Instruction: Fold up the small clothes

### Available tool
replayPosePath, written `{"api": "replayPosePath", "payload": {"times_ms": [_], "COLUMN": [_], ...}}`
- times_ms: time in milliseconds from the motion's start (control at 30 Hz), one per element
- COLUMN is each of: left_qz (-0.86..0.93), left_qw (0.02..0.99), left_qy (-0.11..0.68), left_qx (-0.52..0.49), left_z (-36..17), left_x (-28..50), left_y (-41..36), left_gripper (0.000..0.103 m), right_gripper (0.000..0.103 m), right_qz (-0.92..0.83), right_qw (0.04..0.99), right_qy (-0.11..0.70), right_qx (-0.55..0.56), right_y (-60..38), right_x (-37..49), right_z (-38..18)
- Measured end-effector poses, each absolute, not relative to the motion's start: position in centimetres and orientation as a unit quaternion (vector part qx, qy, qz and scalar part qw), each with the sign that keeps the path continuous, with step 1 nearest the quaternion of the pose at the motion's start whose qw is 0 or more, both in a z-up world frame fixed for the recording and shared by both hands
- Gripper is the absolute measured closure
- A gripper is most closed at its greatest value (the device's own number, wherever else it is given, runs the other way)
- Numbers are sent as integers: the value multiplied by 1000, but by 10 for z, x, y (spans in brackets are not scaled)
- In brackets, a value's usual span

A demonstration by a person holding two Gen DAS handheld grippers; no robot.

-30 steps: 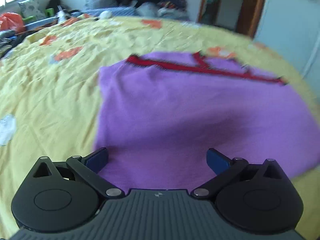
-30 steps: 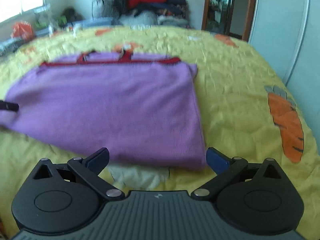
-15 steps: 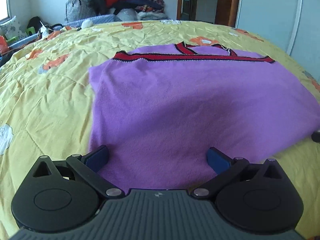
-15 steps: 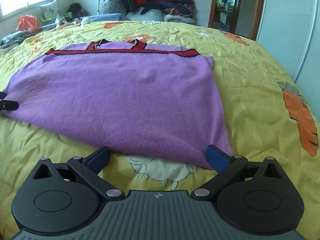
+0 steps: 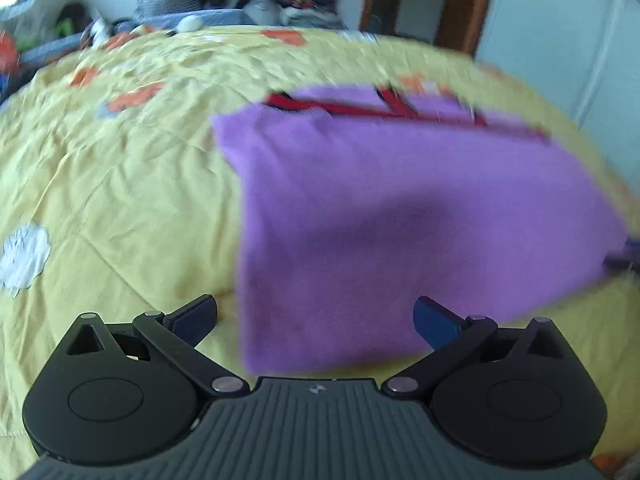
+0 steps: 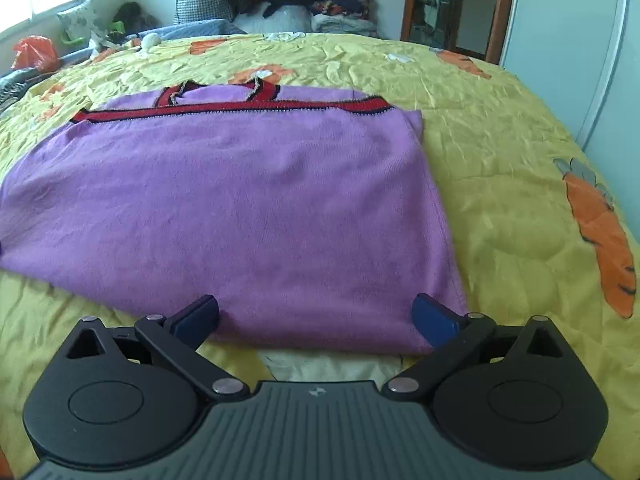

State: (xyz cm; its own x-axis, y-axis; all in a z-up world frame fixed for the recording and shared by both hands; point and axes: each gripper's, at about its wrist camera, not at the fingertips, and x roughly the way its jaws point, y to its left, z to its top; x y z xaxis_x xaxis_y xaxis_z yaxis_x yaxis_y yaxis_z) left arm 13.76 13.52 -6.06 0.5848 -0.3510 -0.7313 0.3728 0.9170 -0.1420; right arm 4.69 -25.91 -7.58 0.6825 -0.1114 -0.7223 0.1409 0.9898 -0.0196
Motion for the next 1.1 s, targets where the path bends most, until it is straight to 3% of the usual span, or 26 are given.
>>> {"api": "replayPosePath", "payload": {"times_ms": [200, 467, 700, 933, 1100], "left_qz": [-194, -241, -255, -258, -227], "left_qw": [884, 832, 797, 800, 807], "left_qy": [423, 468, 510, 524, 523], "left_qx": [-49, -173, -201, -136, -153], "left_z": [-43, -59, -60, -55, -55], "left_x": [225, 326, 355, 360, 361], "left_y": [162, 170, 158, 130, 128], "left_gripper": [0, 0, 0, 0, 6], "right_gripper": [0, 0, 0, 0, 0], "right_qz": [0, 96, 89, 109, 131], "right_qw": [928, 928, 935, 939, 919], "right_qy": [372, 360, 343, 324, 369], "right_qx": [11, 14, 4, -17, 47], "right_y": [-197, -134, -118, -89, -77], "right_x": [75, 85, 99, 113, 131], "right_z": [-74, -74, -71, -62, -66]}}
